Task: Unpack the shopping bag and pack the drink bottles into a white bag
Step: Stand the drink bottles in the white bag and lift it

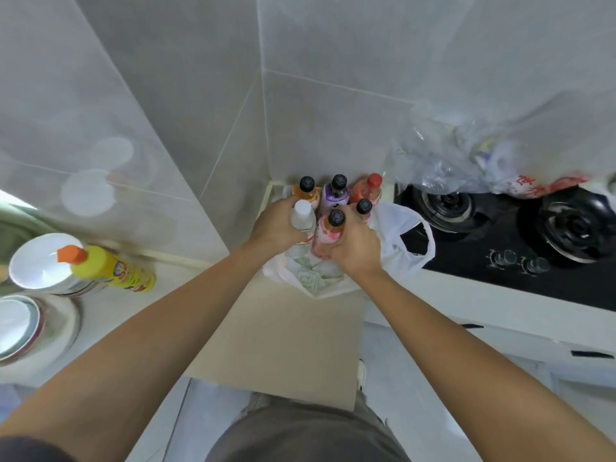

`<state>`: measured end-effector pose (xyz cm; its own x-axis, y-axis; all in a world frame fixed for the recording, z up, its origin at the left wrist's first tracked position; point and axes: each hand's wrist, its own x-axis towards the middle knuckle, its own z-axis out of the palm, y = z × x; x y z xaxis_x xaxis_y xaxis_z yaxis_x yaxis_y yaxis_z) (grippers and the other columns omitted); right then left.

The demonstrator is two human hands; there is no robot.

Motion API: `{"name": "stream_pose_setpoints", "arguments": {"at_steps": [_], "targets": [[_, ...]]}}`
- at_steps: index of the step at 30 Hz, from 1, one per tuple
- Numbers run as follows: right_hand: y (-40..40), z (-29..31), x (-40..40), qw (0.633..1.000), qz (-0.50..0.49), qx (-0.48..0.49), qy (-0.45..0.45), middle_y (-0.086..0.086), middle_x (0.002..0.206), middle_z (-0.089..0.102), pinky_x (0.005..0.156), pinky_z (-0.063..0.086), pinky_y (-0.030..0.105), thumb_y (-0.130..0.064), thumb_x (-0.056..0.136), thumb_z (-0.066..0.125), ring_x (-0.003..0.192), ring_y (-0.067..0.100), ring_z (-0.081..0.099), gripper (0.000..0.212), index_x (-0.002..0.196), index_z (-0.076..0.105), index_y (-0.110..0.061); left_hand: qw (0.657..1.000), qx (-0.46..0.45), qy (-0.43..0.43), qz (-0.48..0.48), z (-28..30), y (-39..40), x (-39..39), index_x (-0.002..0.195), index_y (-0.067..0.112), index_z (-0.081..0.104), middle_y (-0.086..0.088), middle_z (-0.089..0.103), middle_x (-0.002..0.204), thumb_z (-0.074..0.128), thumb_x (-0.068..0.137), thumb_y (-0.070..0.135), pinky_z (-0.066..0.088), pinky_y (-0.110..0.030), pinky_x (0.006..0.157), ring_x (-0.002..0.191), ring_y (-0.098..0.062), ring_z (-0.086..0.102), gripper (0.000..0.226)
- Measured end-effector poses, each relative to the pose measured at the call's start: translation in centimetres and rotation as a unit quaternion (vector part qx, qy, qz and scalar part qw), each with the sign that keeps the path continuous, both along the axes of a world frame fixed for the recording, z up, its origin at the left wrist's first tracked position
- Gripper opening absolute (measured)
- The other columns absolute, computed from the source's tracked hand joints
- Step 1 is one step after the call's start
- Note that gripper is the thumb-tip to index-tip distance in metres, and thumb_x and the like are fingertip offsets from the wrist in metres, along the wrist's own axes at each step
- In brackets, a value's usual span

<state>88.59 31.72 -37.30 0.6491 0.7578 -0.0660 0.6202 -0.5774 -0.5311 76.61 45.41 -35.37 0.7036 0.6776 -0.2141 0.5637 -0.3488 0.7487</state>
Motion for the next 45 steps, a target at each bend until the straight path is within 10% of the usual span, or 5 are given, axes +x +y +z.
{"name": "stream_pose_setpoints", "arguments": {"at_steps": [22,30,45], "targets": [[0.8,0.7,-0.4,0.997,0.031,-0.025,-0.065,0.002,0.131,0.049,0.064,0.051,0.041,-0.029,0.079,0.081,0.097,0.033,0.064,0.075,0.142,0.041,-0.018,0.992,0.095,-0.033,-0.073,-0.2,0.3,-1.5,0.125,0.030,0.051,0.006,0.054,0.127,0.081,0.078,0.030,0.052,-0.040,0.083,0.118,-0.021,0.055,0.055],[-2.1,4.0,0.5,0.988,0.021,0.025,-0.150,0.001,0.132,0.053,0.053,0.044,0.033,-0.039,0.091,0.065,0.085,0.028,0.065,0.046,0.129,0.051,-0.018,0.949,0.294,-0.044,-0.105,3.1,-1.4,-0.8,0.118,0.018,0.057,-0.002,0.057,0.115,0.064,0.086,0.047,0.048,-0.042,0.088,0.108,-0.027,0.053,0.044],[-25.3,6.4,10.6,0.969,-0.060,-0.012,-0.238,0.004,0.149,0.050,0.099,0.049,0.043,-0.056,0.092,0.055,0.132,0.026,0.046,0.066,0.147,0.049,-0.019,0.892,0.396,-0.057,-0.212,6.9,-21.2,12.8,0.140,0.014,0.055,-0.007,0.056,0.142,0.041,0.092,0.057,0.046,-0.049,0.103,0.135,-0.030,0.047,0.067]]}}
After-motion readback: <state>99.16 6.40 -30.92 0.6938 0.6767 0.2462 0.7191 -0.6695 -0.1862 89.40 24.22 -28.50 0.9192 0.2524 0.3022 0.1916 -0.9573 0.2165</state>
